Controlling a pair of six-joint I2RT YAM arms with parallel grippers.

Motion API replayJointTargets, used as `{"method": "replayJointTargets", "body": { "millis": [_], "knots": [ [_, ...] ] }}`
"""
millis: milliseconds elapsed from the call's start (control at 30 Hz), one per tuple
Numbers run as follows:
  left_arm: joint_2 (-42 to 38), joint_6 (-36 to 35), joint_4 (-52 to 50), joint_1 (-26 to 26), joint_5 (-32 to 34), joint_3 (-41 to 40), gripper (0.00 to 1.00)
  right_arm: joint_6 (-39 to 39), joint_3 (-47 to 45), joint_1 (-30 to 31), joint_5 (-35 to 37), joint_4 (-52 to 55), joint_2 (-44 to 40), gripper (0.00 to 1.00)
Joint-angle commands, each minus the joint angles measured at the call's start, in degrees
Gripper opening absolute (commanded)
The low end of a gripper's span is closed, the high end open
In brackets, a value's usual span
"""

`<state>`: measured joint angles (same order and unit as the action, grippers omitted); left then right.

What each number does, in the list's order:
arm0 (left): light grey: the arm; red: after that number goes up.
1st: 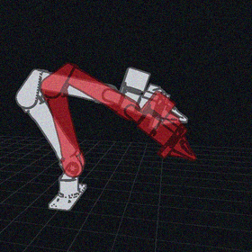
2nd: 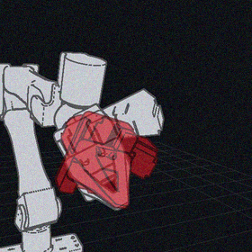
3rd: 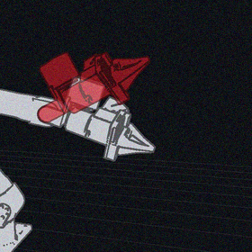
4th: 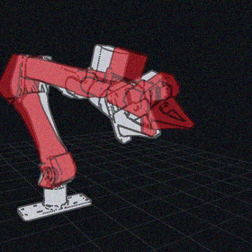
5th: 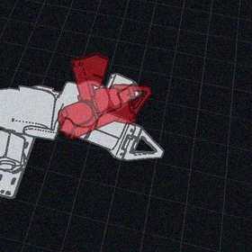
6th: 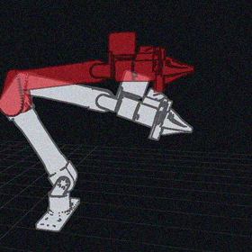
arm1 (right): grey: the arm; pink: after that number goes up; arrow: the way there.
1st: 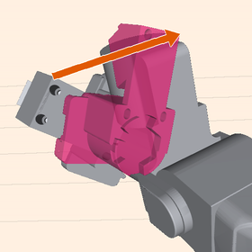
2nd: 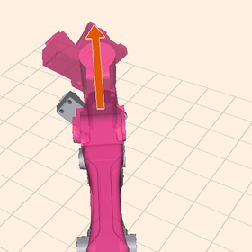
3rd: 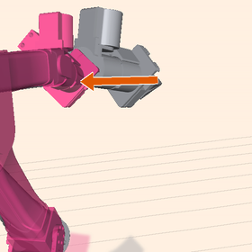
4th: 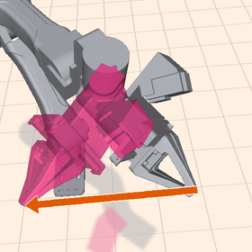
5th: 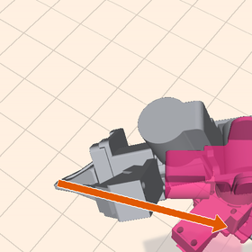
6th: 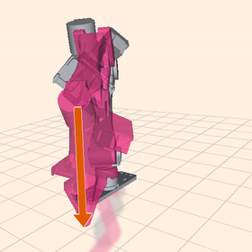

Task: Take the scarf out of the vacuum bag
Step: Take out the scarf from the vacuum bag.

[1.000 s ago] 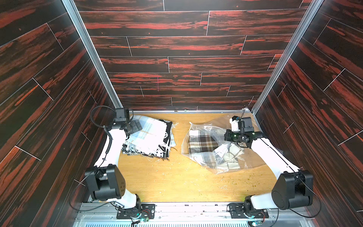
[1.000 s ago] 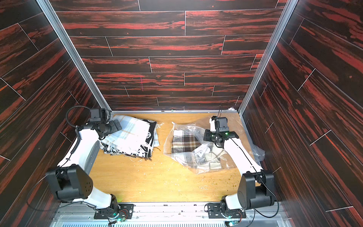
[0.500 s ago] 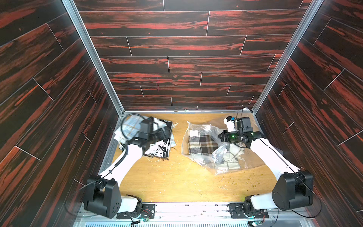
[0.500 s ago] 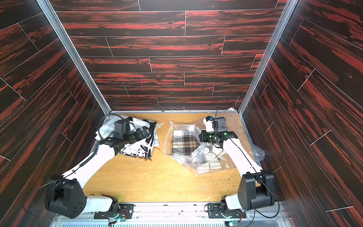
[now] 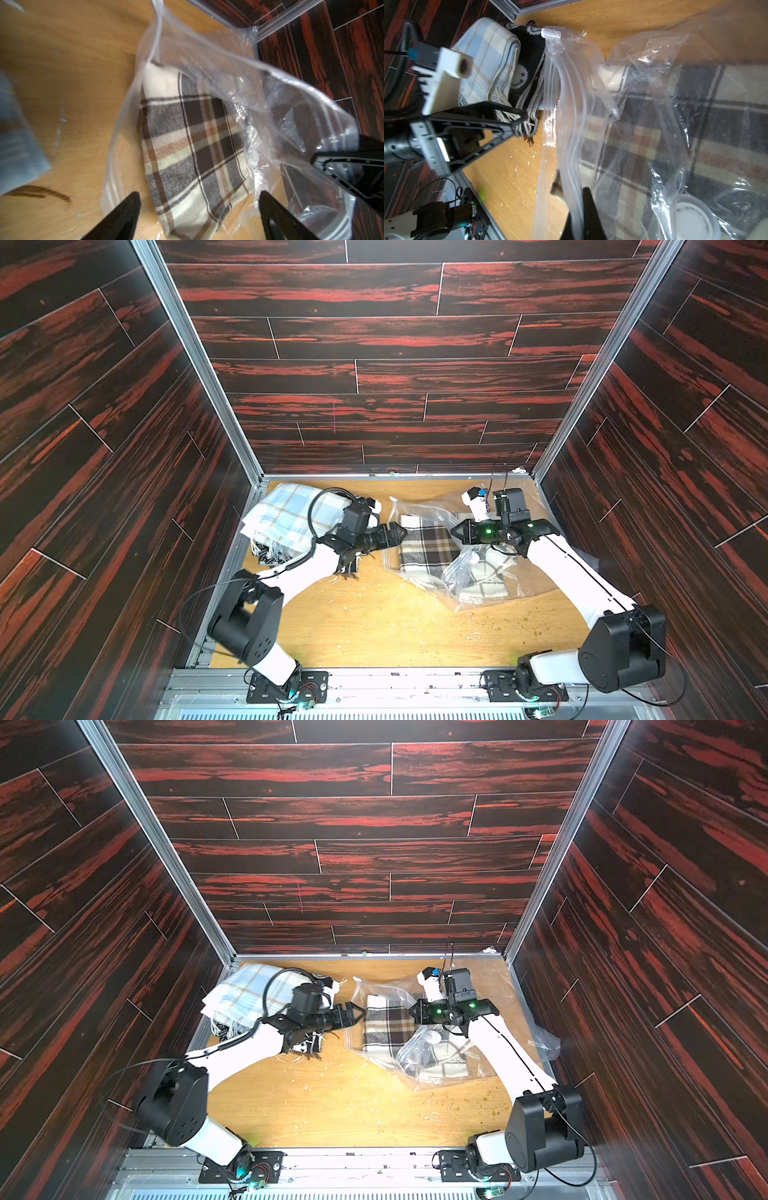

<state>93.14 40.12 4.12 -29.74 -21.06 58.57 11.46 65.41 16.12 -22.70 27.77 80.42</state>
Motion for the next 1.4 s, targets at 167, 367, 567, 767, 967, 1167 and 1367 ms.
{"method": "replayJointTargets", "body": {
  "millis": [167,367,567,767,967,1167,1367],
  "knots": [
    [7.71,-0.65,-0.38,-2.55,-0.4,3.2,0.9,-1.51,1.65,1.94,-1.56,2.3,-1.22,0.0],
    [12.59,-3.54,-6.17,-3.09,3.01,6.94,0.89,-1.38,1.04,3.28,-0.01,1.6,-1.41,0.0],
    [15.84,-3.84,-8.57,-3.13,4.03,8.73,0.88,-1.19,1.05,3.51,0.77,1.59,-1.98,0.0],
    [19.17,-3.35,-7.45,-3.35,1.88,10.52,0.87,-1.09,0.79,3.5,1.62,1.63,-2.34,0.0],
    [21.29,-2.96,-7.01,-4.51,-0.22,13.22,0.81,-1.01,0.25,3.53,2.31,1.15,-2.47,0.0],
    [22.03,-1.59,-4.08,-5.66,-2.12,14.59,0.74,-0.91,0.23,3.5,6.74,1.52,-2.39,0.0],
    [23.97,-0.61,-3.13,-6.22,-2.97,16.44,0.59,-0.13,0.25,2.36,10.36,3.29,-2.27,0.0]
  ]
}}
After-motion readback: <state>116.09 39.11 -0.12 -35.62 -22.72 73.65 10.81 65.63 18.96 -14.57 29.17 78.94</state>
